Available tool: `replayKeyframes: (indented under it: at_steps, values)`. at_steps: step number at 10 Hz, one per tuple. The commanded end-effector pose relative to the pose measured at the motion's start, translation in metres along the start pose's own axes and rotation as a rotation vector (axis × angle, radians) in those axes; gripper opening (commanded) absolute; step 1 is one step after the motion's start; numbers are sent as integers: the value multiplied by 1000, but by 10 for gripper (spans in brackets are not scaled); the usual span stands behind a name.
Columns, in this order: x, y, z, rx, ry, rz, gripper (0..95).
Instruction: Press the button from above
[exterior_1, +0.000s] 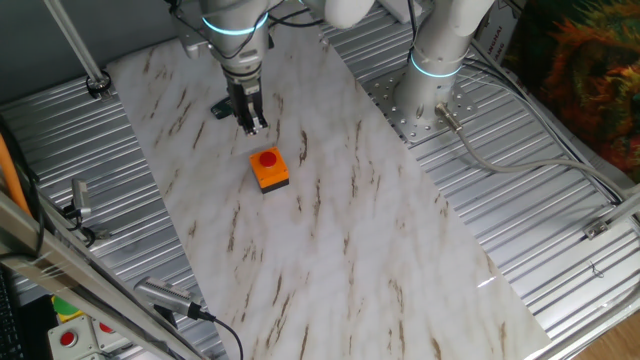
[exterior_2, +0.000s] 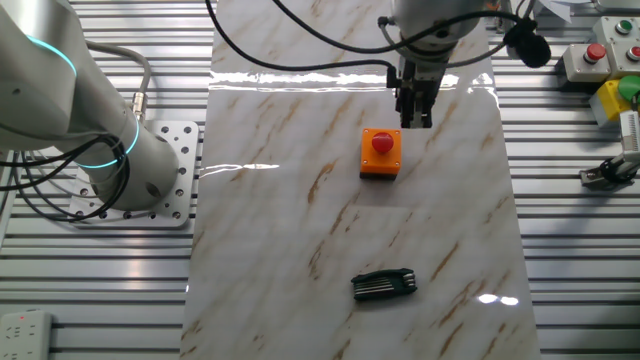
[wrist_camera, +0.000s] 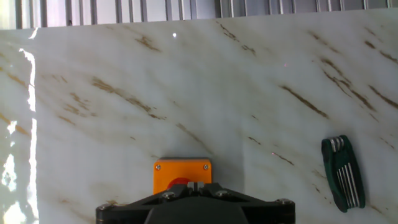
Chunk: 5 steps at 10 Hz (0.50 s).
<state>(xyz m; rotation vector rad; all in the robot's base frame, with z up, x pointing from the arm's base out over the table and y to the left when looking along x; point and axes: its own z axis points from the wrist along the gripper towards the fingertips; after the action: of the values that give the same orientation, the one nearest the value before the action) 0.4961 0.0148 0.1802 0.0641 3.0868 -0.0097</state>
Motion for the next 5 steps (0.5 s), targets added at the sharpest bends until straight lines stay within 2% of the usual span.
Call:
replayKeyframes:
  at_steps: [1, 3, 5]
  values:
    - [1, 8, 6, 28, -5, 6, 0]
    - [4, 14, 12, 28, -8, 10, 0]
    - [14, 15, 23, 33, -18, -5, 0]
